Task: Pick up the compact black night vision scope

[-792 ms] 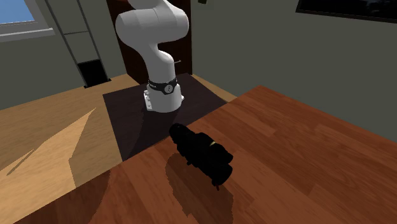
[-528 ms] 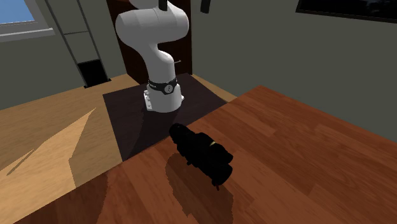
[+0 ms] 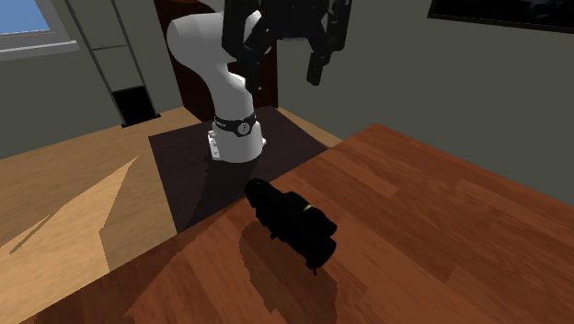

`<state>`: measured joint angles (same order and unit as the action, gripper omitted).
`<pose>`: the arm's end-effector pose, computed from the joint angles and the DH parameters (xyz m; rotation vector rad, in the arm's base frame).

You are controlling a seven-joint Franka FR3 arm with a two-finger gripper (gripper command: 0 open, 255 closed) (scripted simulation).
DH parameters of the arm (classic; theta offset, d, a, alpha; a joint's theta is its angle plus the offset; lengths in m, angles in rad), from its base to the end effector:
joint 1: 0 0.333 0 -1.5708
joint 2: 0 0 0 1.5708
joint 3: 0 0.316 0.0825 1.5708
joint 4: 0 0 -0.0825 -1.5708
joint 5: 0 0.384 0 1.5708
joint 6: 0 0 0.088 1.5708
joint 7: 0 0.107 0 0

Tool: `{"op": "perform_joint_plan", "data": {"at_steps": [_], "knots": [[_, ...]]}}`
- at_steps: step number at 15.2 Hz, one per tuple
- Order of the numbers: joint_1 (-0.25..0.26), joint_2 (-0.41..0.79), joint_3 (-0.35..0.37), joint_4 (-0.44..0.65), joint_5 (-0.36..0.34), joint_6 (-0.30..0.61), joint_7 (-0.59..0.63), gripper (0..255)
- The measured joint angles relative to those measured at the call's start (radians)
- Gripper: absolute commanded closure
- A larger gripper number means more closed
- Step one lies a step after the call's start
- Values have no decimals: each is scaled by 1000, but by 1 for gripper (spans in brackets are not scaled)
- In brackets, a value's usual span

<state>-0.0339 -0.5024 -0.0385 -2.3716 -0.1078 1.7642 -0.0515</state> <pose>0.3862 -0.0388 0.5002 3.0573 0.0170 -0.1682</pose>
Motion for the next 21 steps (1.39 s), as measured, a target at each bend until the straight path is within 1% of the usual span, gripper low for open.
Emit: {"op": "perform_joint_plan", "data": {"at_steps": [4, 8, 10, 12, 18, 19, 21], "knots": [[-6, 151, -23, 35, 9, 101, -13, 0], [-10, 325, -43, 126, 28, 168, -32, 0], [-16, 397, -53, 149, 38, 208, -46, 0], [-15, 435, -54, 153, 43, 239, -46, 0], [-16, 476, -55, 120, 46, 312, -45, 0], [-16, 480, -55, 117, 46, 318, -45, 255], [-16, 484, -55, 117, 46, 324, -45, 255]]}}
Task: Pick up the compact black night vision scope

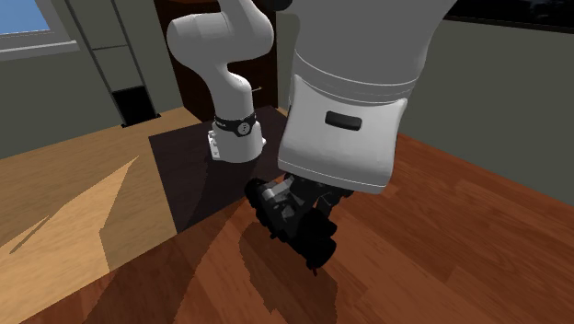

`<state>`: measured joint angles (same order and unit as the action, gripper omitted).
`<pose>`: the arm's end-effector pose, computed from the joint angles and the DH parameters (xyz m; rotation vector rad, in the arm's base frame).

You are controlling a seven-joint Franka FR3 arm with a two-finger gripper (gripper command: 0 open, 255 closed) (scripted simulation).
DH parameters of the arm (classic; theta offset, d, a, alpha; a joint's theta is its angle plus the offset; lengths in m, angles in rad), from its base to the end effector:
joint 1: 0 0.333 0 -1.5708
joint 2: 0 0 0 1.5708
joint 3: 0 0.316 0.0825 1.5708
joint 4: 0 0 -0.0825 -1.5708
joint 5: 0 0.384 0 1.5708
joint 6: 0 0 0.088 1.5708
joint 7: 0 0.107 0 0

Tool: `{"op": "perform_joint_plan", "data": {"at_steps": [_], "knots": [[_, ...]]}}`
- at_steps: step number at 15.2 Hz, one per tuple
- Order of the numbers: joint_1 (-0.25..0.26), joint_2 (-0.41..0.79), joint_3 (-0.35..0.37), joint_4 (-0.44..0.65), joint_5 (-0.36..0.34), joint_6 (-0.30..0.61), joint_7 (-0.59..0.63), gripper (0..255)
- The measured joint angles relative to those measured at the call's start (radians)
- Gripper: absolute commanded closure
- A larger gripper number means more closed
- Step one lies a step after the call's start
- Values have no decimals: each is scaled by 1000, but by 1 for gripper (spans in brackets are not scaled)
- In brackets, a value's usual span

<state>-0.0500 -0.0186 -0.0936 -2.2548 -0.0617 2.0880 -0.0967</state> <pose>0.4953 -0.0747 0.3595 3.1011 -0.0190 -0.2378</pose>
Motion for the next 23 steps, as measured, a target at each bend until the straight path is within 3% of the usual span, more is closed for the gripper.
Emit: {"op": "perform_joint_plan", "data": {"at_steps": [9, 23], "knots": [[0, -4, 0, 1, 0, -4, 0, 255], [2, -81, 3, 106, -2, -188, -3, 255]]}}
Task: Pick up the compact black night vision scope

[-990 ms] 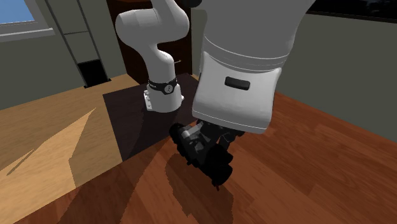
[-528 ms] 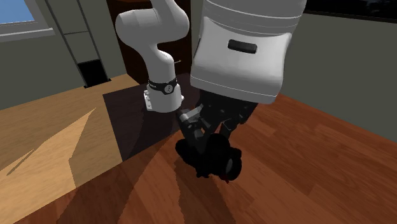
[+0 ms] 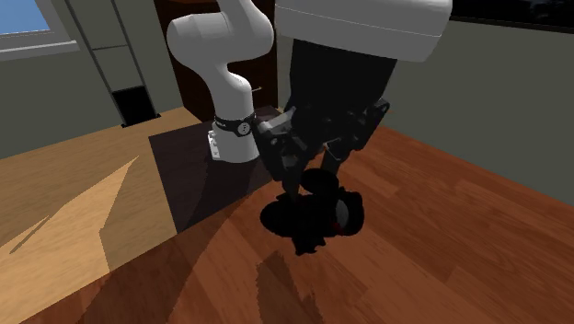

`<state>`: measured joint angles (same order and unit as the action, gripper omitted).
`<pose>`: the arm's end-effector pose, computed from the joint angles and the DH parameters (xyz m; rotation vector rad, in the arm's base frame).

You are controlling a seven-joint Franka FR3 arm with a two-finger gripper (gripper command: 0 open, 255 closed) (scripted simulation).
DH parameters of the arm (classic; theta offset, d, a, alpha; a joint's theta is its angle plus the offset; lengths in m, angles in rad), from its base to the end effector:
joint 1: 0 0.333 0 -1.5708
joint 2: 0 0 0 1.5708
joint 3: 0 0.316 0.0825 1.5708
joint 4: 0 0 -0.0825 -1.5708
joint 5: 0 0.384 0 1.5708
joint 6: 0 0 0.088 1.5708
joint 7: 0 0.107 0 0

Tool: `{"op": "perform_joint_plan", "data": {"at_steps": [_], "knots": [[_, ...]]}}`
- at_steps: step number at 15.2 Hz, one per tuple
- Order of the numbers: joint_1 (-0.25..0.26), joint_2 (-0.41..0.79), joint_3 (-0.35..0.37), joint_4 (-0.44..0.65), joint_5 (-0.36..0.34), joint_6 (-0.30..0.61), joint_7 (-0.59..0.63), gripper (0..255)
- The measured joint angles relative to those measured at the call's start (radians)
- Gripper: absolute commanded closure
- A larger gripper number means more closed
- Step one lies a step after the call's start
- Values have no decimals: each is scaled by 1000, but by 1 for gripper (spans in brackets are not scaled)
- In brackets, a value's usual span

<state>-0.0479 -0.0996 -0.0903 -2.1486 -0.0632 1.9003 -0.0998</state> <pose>0.4953 -0.0742 0.4332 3.1012 -0.0192 -0.2388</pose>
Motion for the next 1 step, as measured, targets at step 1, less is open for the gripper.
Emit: {"op": "perform_joint_plan", "data": {"at_steps": [1], "knots": [[0, -3, 0, 3, 0, -7, -1, 255]]}}
